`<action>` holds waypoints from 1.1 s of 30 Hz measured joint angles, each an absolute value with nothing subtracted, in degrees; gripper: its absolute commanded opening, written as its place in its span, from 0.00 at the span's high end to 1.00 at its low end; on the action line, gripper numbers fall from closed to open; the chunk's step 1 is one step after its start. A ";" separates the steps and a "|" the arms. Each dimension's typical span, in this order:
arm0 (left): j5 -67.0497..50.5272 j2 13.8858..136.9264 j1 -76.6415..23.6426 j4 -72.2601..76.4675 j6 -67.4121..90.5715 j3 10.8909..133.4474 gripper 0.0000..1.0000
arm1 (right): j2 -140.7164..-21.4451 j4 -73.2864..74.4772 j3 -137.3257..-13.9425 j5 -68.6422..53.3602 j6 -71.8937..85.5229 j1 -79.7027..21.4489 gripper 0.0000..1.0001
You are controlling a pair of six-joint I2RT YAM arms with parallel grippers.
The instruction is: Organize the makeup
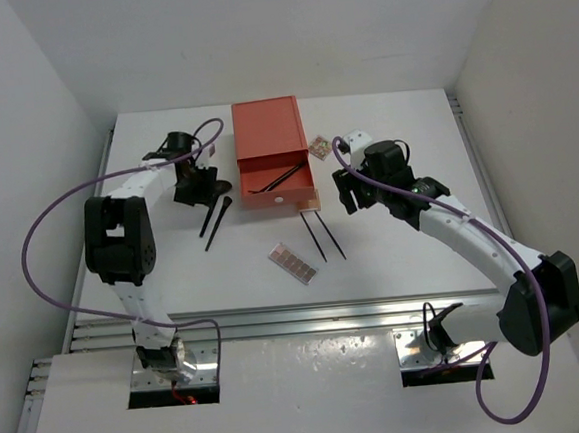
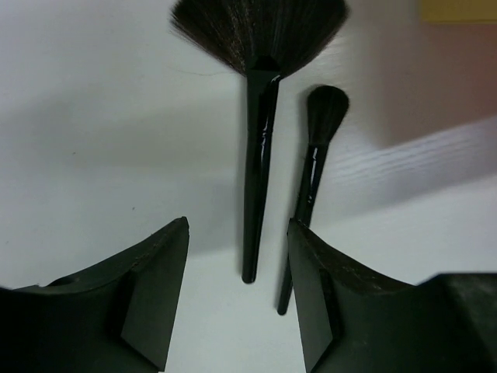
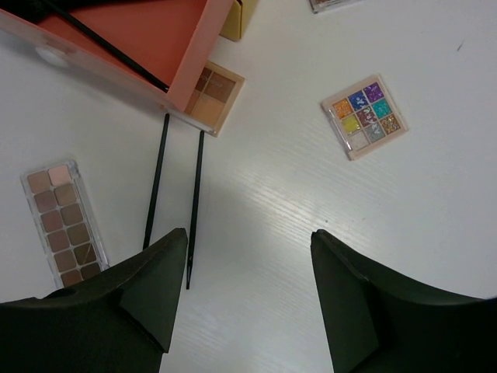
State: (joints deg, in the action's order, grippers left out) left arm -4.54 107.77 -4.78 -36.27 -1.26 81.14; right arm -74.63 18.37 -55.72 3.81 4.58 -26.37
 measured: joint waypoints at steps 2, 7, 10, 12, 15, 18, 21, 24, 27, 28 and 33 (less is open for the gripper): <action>-4.75 110.28 -4.43 -35.70 -1.63 81.14 0.42 | -74.63 18.50 -55.72 3.81 4.58 -26.37 0.35; -4.78 114.89 -4.47 -34.33 -2.74 81.14 0.43 | -74.63 18.50 -55.72 3.84 4.64 -26.37 0.35; -4.16 116.09 -4.51 -32.73 -2.98 81.41 0.47 | -74.65 18.52 -55.72 3.84 4.64 -26.37 0.35; -3.03 116.27 -4.54 -31.81 -2.83 81.41 0.58 | -74.67 18.55 -55.72 3.84 4.64 -26.37 0.35; -1.48 116.42 -4.51 -30.76 -2.63 81.41 0.84 | -74.67 18.57 -55.72 3.86 4.62 -26.37 0.35; -0.64 116.44 -4.58 -30.13 -2.33 81.23 1.00 | -74.67 18.57 -55.72 3.90 4.58 -26.37 0.35; 0.62 116.36 -4.62 -29.45 -2.46 81.12 1.00 | -74.70 18.57 -55.72 3.90 4.58 -26.37 0.35; 2.74 116.03 -4.80 -29.67 -2.83 81.19 1.00 | -74.87 18.59 -55.72 3.88 4.60 -26.37 0.35; 4.47 115.44 -4.78 -32.08 -3.44 83.29 1.00 | -75.05 18.61 -55.72 3.88 4.60 -26.37 0.35; 4.82 114.93 -4.78 -32.80 -3.60 84.97 1.00 | -75.05 18.59 -55.72 3.88 4.60 -26.37 0.35; 4.10 107.90 -6.68 -32.97 -5.87 95.74 1.00 | -75.07 18.59 -55.72 3.88 4.62 -26.37 0.35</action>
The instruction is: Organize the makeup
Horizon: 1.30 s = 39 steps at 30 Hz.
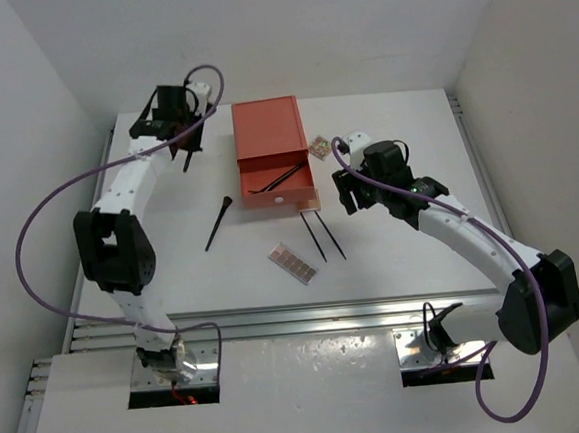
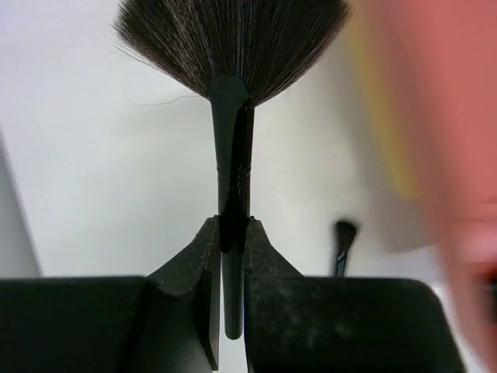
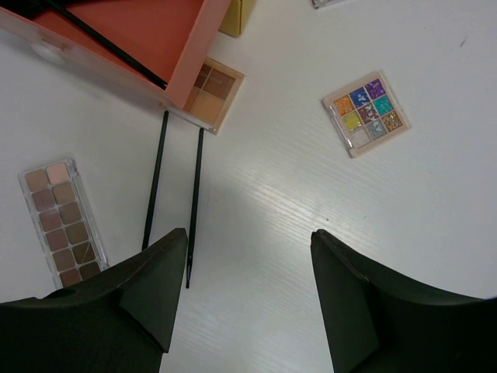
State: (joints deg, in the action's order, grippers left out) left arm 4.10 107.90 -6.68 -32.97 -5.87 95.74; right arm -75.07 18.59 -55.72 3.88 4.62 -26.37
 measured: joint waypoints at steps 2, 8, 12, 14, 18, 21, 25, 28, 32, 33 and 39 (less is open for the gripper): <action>2.72 104.01 -9.50 -32.49 -7.55 100.05 1.00 | -75.07 18.59 -55.72 3.88 4.71 -26.37 0.35; -3.01 100.20 -22.46 -31.86 -13.85 104.68 1.00 | -75.07 18.57 -55.48 3.90 4.82 -26.37 0.35; -4.38 103.55 -27.86 -31.68 -17.96 99.92 1.00 | -75.07 18.94 -54.92 4.12 4.82 -26.37 0.35; -4.51 106.24 -28.58 -32.12 -19.42 97.36 1.00 | -75.05 19.29 -54.59 4.34 4.82 -26.37 0.35; -3.66 109.62 -28.40 -33.30 -20.40 95.33 0.73 | -74.67 19.97 -53.54 4.75 4.80 -26.41 0.33; -3.16 109.49 -28.36 -32.84 -21.04 95.37 0.45 | -74.04 20.29 -53.01 5.19 4.78 -26.41 0.32; -2.52 109.38 -28.36 -32.95 -19.97 95.88 0.34 | -73.84 20.25 -52.95 5.54 4.78 -26.41 0.31; -2.20 109.38 -27.94 -35.05 -17.21 99.00 0.31 | -73.84 20.23 -52.93 5.52 4.80 -26.41 0.31; -2.26 108.77 -25.50 -36.80 -10.44 106.50 0.38 | -73.84 20.29 -52.95 5.50 4.80 -26.41 0.31; -2.20 107.94 -24.05 -36.80 -8.10 107.46 0.40 | -73.84 20.38 -52.95 5.50 4.82 -26.41 0.31; -2.39 97.71 -10.81 -35.90 0.84 98.06 0.37 | -73.82 21.12 -52.77 5.43 4.99 -26.41 0.31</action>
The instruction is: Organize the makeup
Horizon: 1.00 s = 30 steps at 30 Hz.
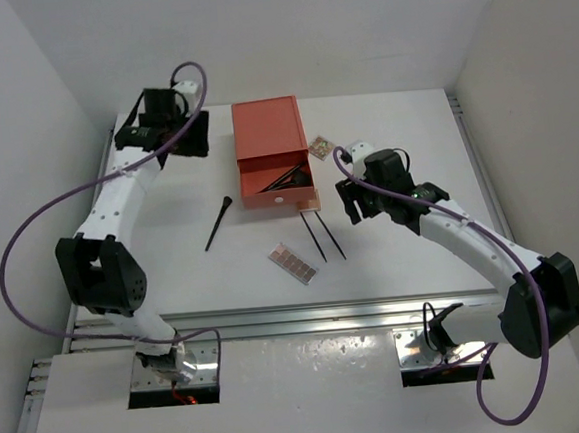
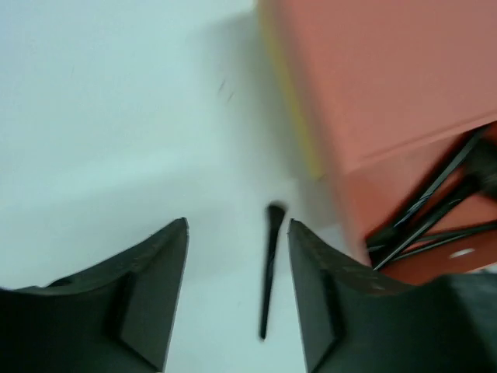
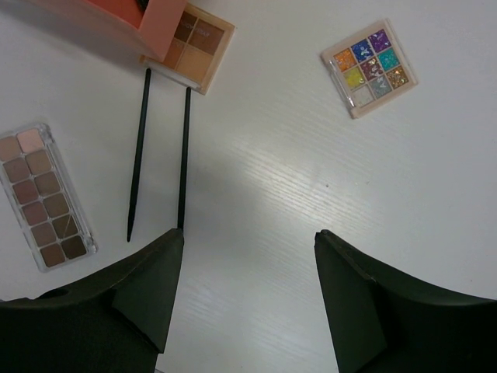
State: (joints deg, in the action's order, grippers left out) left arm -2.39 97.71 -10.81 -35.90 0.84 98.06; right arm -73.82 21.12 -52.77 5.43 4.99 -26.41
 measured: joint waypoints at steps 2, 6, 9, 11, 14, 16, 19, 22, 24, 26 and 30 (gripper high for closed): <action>-2.07 95.61 -7.64 -35.77 1.78 91.79 0.33 | -73.82 21.12 -52.51 5.37 5.04 -26.41 0.31; -1.93 96.92 -7.40 -34.00 0.97 78.54 0.29 | -73.84 21.30 -52.29 5.06 5.23 -26.41 0.31; -1.93 101.32 -8.40 -33.87 -0.32 72.40 0.26 | -73.84 21.58 -52.29 4.78 5.41 -26.41 0.30; -1.91 103.31 -9.02 -33.43 -1.13 70.35 0.26 | -73.84 21.78 -52.29 4.67 5.43 -26.41 0.30; -1.21 104.66 -9.47 -31.99 -2.17 68.31 0.27 | -73.82 22.17 -52.29 4.64 5.48 -26.41 0.30; 0.03 105.49 -9.74 -30.06 -2.48 67.70 0.38 | -73.78 22.39 -52.29 4.67 5.61 -26.41 0.30; 1.06 106.76 -9.78 -27.92 -2.33 67.35 0.69 | -73.73 22.68 -52.29 4.67 5.67 -26.41 0.30; 1.26 106.96 -9.80 -26.57 -2.24 67.29 0.90 | -73.58 22.81 -52.27 4.89 5.67 -26.41 0.30; 1.45 106.98 -10.07 -26.24 -2.37 67.24 1.00 | -73.56 22.83 -52.27 5.28 5.69 -26.41 0.30; 1.67 106.91 -10.09 -26.00 -2.59 67.20 1.00 | -73.56 22.83 -52.27 5.50 5.87 -26.41 0.30; 3.55 106.61 -10.02 -26.37 -2.96 67.37 1.00 | -74.81 22.94 -52.40 5.23 6.74 -26.41 0.32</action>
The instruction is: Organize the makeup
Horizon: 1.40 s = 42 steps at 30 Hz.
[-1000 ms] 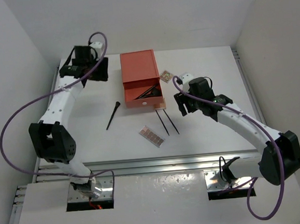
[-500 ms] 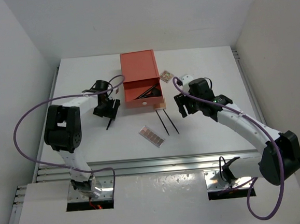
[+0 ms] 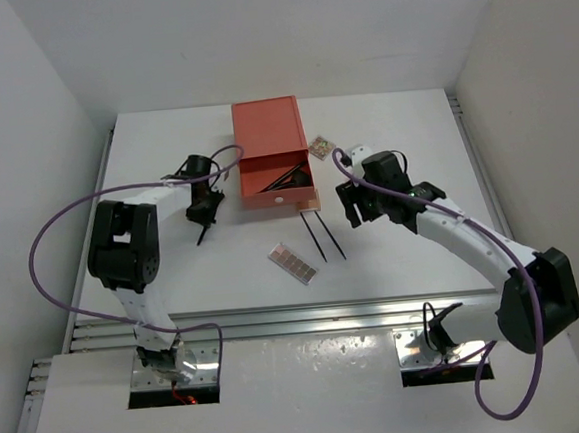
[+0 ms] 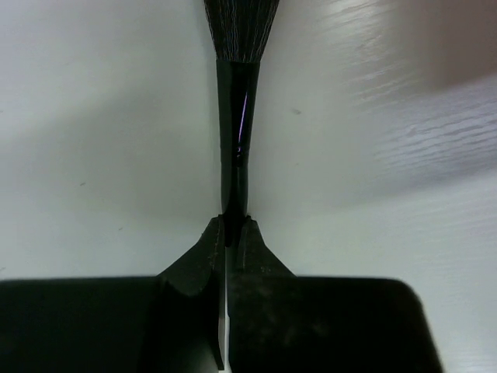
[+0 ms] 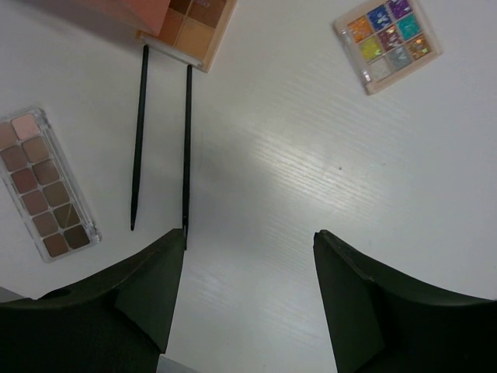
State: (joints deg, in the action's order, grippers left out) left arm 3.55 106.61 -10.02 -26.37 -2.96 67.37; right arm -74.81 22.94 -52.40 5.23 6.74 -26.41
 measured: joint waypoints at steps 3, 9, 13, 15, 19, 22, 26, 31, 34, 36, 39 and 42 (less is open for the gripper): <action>6.26 106.02 -9.69 -28.71 -4.03 70.15 1.00 | -77.78 23.11 -52.47 3.55 8.67 -26.41 0.35; 7.90 99.81 -10.92 -29.21 -6.81 86.80 1.00 | -83.35 19.68 -50.57 0.12 15.29 -26.50 0.42; 6.94 97.36 -16.64 -29.50 -9.74 97.10 1.00 | -88.20 16.34 -49.80 -0.38 19.42 -26.89 0.44; 5.80 96.62 -21.74 -29.30 -12.01 98.39 1.00 | -91.35 14.92 -49.80 -0.23 21.41 -27.16 0.45; 2.55 97.65 -28.32 -30.46 -15.33 95.66 1.00 | -95.04 14.50 -49.78 0.34 24.34 -27.20 0.45; 1.26 99.74 -29.36 -30.96 -16.67 92.07 1.00 | -96.44 13.26 -49.56 1.08 25.91 -27.55 0.47; 1.56 102.06 -29.61 -30.35 -17.54 87.18 1.00 | -98.37 12.58 -49.58 2.87 26.89 -28.62 0.47; 2.50 102.37 -29.71 -28.47 -17.43 82.94 0.57 | -98.78 12.32 -49.74 6.74 27.16 -30.52 0.48; 3.33 102.37 -29.71 -27.53 -16.43 82.08 0.49 | -99.22 12.23 -50.06 8.58 27.62 -30.96 0.53; 3.73 102.37 -29.71 -27.16 -15.75 82.11 0.46 | -99.66 12.19 -50.43 9.37 27.94 -30.94 0.58; 4.40 102.37 -29.71 -26.68 -14.72 82.50 0.45 | -100.40 12.16 -51.16 10.63 28.42 -30.94 0.73; 4.58 102.37 -29.71 -27.59 -13.63 84.62 0.45 | -100.84 12.08 -51.59 11.07 28.97 -30.94 0.89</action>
State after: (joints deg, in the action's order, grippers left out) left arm 4.58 102.37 -29.71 -27.59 -13.63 84.62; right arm -100.84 12.08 -51.59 11.07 28.97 -30.94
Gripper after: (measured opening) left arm 0.548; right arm 0.185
